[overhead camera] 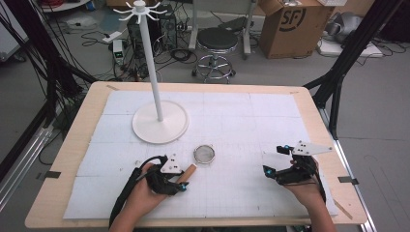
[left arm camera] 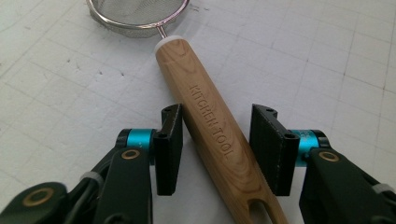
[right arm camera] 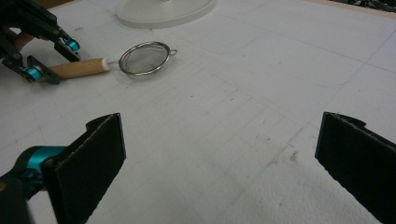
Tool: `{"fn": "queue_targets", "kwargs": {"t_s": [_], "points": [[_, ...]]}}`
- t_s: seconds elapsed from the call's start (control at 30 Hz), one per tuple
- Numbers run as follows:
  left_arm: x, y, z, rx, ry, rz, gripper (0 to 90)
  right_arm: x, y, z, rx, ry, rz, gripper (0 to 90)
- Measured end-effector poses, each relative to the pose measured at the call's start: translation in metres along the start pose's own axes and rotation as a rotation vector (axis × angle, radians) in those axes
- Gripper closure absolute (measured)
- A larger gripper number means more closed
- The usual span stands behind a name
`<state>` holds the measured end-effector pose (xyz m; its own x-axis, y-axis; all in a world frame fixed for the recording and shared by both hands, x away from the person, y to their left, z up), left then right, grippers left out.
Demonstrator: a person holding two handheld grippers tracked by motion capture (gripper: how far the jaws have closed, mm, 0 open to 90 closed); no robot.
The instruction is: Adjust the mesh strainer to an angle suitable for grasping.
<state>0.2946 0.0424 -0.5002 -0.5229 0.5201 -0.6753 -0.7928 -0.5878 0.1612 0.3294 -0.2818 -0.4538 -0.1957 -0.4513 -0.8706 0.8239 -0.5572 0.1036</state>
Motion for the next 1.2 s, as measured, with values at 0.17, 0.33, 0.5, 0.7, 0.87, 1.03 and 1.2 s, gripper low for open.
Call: {"fn": "queue_targets", "kwargs": {"t_s": [0.17, 0.33, 0.5, 0.7, 0.87, 1.03, 1.2], "points": [[-0.001, 0.001, 0.004, -0.003, -0.014, -0.027, 62.0, 0.0, 0.0, 0.0, -0.001, 0.002, 0.003, 0.5], [-0.001, 0.0, 0.004, 0.009, -0.023, -0.026, 63.0, 0.0, 0.0, 0.0, -0.003, 0.003, 0.003, 0.5], [-0.001, 0.003, 0.004, 0.025, -0.021, -0.049, 65.3, 0.0, 0.0, 0.0, -0.001, 0.002, -0.003, 0.5], [-0.002, 0.005, 0.004, 0.028, -0.015, -0.071, 67.1, 0.0, 0.0, 0.0, -0.002, 0.003, 0.001, 0.5], [-0.002, 0.004, 0.005, 0.036, -0.012, -0.054, 66.1, 0.0, 0.0, 0.0, -0.002, 0.001, 0.002, 0.5], [0.008, 0.001, 0.006, 0.043, -0.043, -0.036, 58.4, 0.0, 0.001, 0.001, 0.0, 0.006, -0.006, 0.5], [0.012, -0.006, 0.012, 0.047, -0.036, -0.019, 65.2, 0.0, 0.001, 0.001, -0.002, 0.007, -0.009, 0.5]]}}
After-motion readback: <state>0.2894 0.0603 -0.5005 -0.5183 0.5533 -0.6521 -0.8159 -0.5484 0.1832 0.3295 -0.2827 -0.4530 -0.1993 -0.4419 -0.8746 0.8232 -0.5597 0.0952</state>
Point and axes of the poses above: each handheld gripper's, and its own axes: z roughly backward along the jaws, x roughly out of its underside, y roughly to its right, the point moved 8 cm from there along -z, roughly forward along the jaws, and after that the axes turned 14 degrees about z, right-handed, at the moved point
